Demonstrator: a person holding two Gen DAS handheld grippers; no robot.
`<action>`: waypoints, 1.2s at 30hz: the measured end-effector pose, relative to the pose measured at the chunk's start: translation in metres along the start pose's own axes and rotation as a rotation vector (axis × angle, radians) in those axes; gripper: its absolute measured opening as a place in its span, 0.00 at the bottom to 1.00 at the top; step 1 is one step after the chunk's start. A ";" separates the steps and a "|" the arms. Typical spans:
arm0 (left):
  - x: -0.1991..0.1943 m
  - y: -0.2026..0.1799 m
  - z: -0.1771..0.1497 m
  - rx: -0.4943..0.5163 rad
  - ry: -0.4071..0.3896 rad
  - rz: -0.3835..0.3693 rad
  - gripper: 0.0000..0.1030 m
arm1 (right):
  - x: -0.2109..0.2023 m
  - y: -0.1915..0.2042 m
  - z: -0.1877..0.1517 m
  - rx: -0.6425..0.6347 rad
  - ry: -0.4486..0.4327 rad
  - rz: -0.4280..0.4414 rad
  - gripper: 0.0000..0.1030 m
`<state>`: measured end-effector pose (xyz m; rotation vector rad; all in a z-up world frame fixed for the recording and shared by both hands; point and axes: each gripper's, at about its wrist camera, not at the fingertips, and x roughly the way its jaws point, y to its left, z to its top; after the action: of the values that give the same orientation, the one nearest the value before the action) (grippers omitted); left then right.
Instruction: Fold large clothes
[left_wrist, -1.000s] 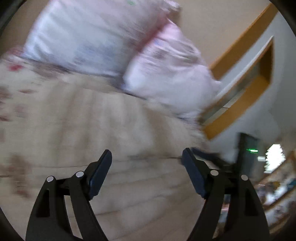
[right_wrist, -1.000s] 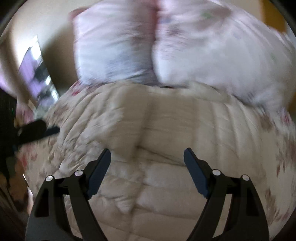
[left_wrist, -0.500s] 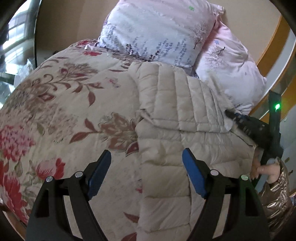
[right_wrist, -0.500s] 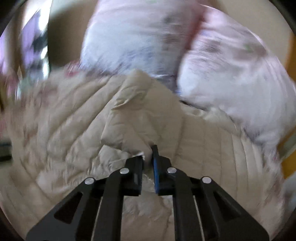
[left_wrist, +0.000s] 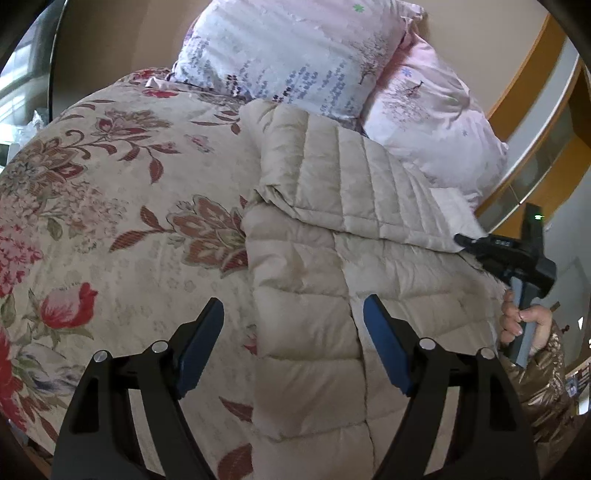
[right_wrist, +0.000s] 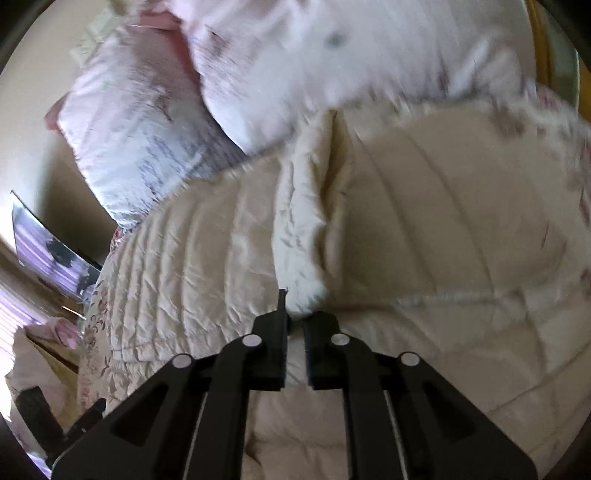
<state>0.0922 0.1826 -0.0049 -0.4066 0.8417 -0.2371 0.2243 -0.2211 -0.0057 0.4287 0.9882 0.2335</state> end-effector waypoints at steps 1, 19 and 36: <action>-0.001 -0.001 -0.002 0.004 0.002 -0.003 0.76 | 0.001 -0.006 -0.003 0.024 0.022 -0.001 0.26; -0.039 0.000 -0.070 0.026 0.086 -0.142 0.65 | -0.163 -0.175 -0.108 0.135 0.096 -0.045 0.80; -0.027 0.024 -0.117 -0.097 0.162 -0.337 0.65 | -0.150 -0.242 -0.179 0.294 0.234 0.205 0.92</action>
<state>-0.0133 0.1844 -0.0675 -0.6269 0.9437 -0.5487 -0.0079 -0.4502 -0.0868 0.7862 1.2152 0.3301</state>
